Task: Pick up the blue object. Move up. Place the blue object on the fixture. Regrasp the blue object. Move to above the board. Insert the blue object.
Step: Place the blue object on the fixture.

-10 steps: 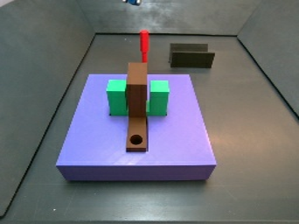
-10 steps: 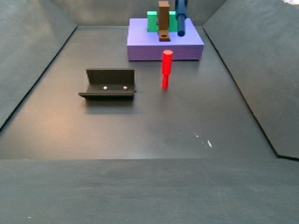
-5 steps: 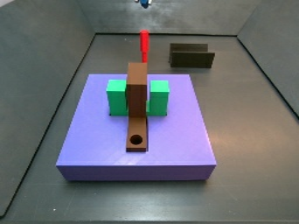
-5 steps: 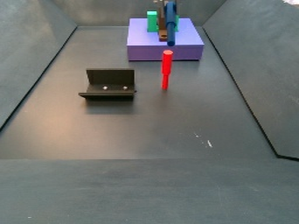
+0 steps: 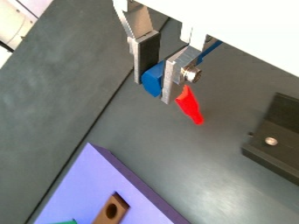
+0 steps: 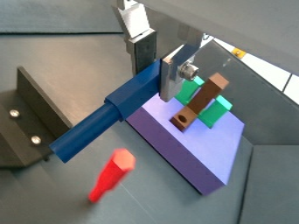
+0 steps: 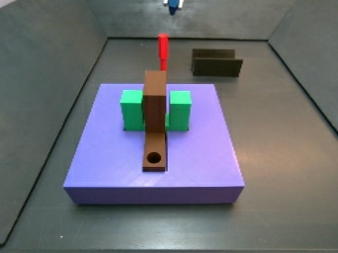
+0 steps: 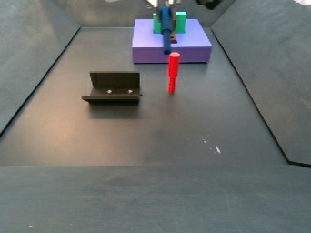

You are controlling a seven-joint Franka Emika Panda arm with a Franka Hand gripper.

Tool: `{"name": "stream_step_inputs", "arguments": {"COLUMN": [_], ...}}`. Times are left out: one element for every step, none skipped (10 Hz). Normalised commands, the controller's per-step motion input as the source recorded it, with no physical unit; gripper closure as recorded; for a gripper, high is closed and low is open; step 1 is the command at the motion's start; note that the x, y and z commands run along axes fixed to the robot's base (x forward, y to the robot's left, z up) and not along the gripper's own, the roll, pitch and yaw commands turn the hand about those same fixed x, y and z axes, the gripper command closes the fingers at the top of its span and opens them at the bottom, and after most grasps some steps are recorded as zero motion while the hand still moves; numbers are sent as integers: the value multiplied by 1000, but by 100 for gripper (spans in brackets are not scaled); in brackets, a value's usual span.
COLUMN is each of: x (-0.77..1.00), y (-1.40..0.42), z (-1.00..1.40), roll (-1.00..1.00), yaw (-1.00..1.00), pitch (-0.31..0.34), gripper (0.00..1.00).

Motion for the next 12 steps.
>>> {"name": "stream_step_inputs", "arguments": {"x": [431,811,851,849,957,1000,1000,1000,1000,780,517,400], "y": [0,0,0,0,0,0,6,43,49,40,74,69], "z": [-129,-469,-460,-443,-377,-186,-103,-77,-369,-560,-417,-223], "roll": [-400,-460,-431,-343,-177,-69,-26,0,0,0,0,0], "yaw": [0,-3,0,0,0,0,0,0,-100,-189,-114,-71], "pitch": [-183,-469,-517,-560,-460,-251,-100,17,46,-49,-31,0], "gripper": [100,100,100,100,100,100,100,100,100,100,100,100]}}
